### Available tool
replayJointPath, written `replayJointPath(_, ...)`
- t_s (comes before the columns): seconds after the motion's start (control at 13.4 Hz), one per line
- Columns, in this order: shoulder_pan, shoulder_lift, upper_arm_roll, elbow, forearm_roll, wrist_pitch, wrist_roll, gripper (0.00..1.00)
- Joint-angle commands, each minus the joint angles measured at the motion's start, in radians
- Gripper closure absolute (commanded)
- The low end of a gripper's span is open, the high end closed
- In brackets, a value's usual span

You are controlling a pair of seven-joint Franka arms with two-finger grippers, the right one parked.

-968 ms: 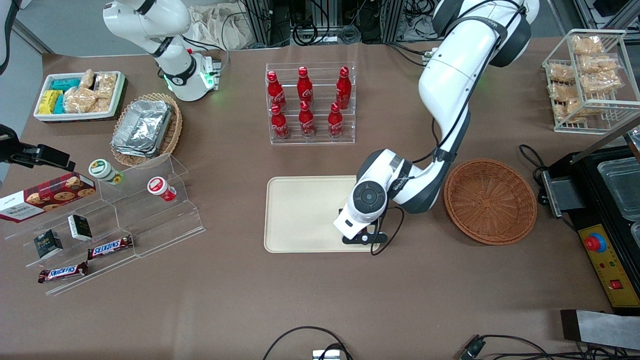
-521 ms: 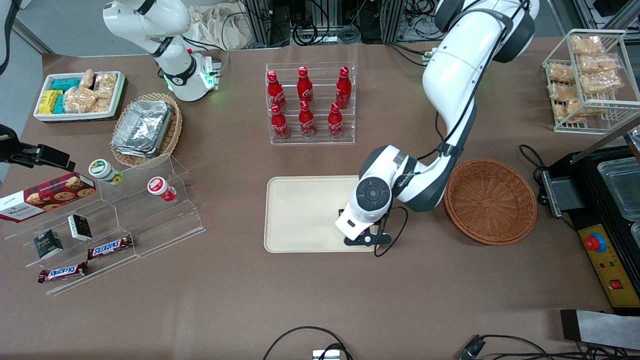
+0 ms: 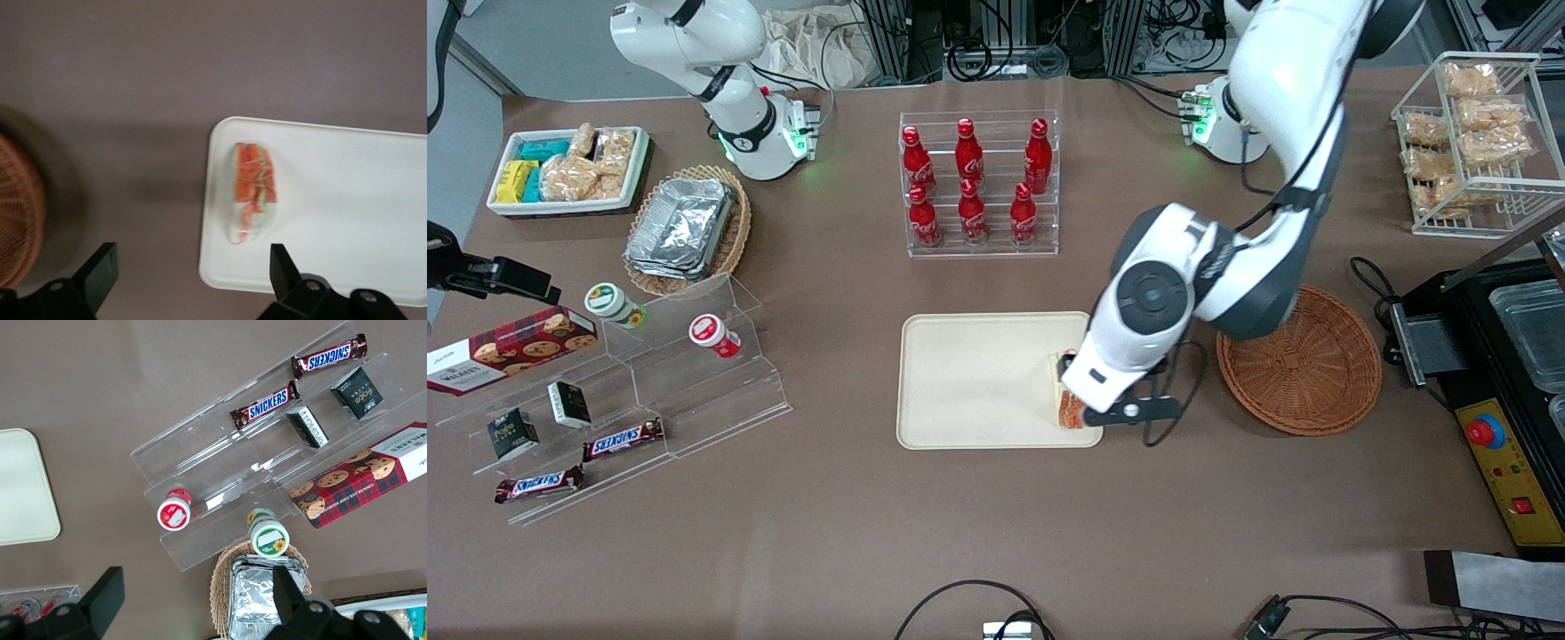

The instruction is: Place sandwich from basket to tray

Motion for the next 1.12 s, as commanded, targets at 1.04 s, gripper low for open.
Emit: replayJointPath(1.04, 0.036, -0.494, 0.362, -0.374, -0.129, -0.134, 0.347, 0.00)
